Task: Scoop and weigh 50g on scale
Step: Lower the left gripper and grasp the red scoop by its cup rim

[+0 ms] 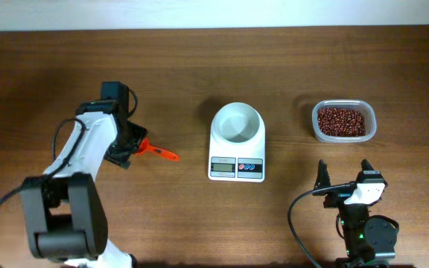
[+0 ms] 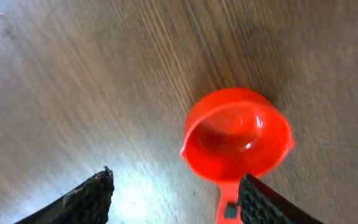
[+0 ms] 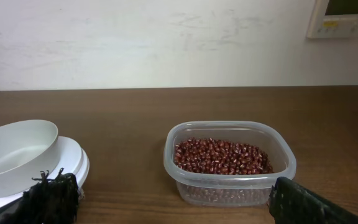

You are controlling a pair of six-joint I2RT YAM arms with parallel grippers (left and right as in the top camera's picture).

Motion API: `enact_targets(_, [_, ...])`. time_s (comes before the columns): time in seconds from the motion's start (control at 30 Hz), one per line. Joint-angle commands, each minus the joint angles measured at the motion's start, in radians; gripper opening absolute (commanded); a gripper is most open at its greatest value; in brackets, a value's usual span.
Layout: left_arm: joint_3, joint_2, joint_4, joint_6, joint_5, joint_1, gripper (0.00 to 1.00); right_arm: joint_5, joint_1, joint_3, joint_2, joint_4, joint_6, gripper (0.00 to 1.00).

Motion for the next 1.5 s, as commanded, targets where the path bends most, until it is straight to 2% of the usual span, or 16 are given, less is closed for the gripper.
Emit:
enact_targets(0.0, [0.018, 0.067, 0.038, -0.013, -0.015, 0.004, 0.6, 0.002, 0.006, -0.008, -0.008, -0.002, -0.008, 0.99])
enact_targets(0.17, [0.018, 0.126, 0.067, -0.013, -0.016, 0.004, 0.53, 0.002, 0.006, -0.008, -0.008, -0.002, -0.008, 0.99])
enact_targets(0.23, [0.017, 0.148, 0.075, -0.013, -0.019, 0.004, 0.46, 0.002, 0.006, -0.008, -0.008, -0.002, -0.008, 0.99])
enact_targets(0.3, [0.016, 0.163, 0.102, -0.013, -0.019, 0.004, 0.29, 0.002, 0.006, -0.008, -0.008, -0.002, -0.008, 0.99])
enact_targets(0.33, [0.016, 0.163, 0.108, -0.013, -0.02, 0.004, 0.17, 0.002, 0.006, -0.008, -0.008, -0.002, -0.008, 0.99])
enact_targets(0.37, [0.016, 0.163, 0.112, -0.013, -0.019, 0.004, 0.0, 0.002, 0.006, -0.008, -0.008, -0.002, -0.008, 0.99])
enact_targets(0.63, [0.017, 0.096, 0.023, -0.002, 0.02, 0.004, 0.0, 0.002, 0.006, -0.008, -0.008, -0.002, -0.008, 0.99])
enact_targets(1.03, [0.017, -0.247, -0.03, -0.002, 0.057, 0.004, 0.0, 0.002, 0.006, -0.008, -0.008, -0.002, -0.008, 0.99])
enact_targets(1.3, [0.017, -0.39, -0.056, -0.006, 0.058, 0.004, 0.0, 0.002, 0.006, -0.008, -0.008, -0.002, -0.008, 0.99])
enact_targets(1.47, [0.017, -0.433, -0.127, -0.119, 0.058, 0.004, 0.0, 0.002, 0.006, -0.008, -0.008, -0.002, -0.008, 0.99])
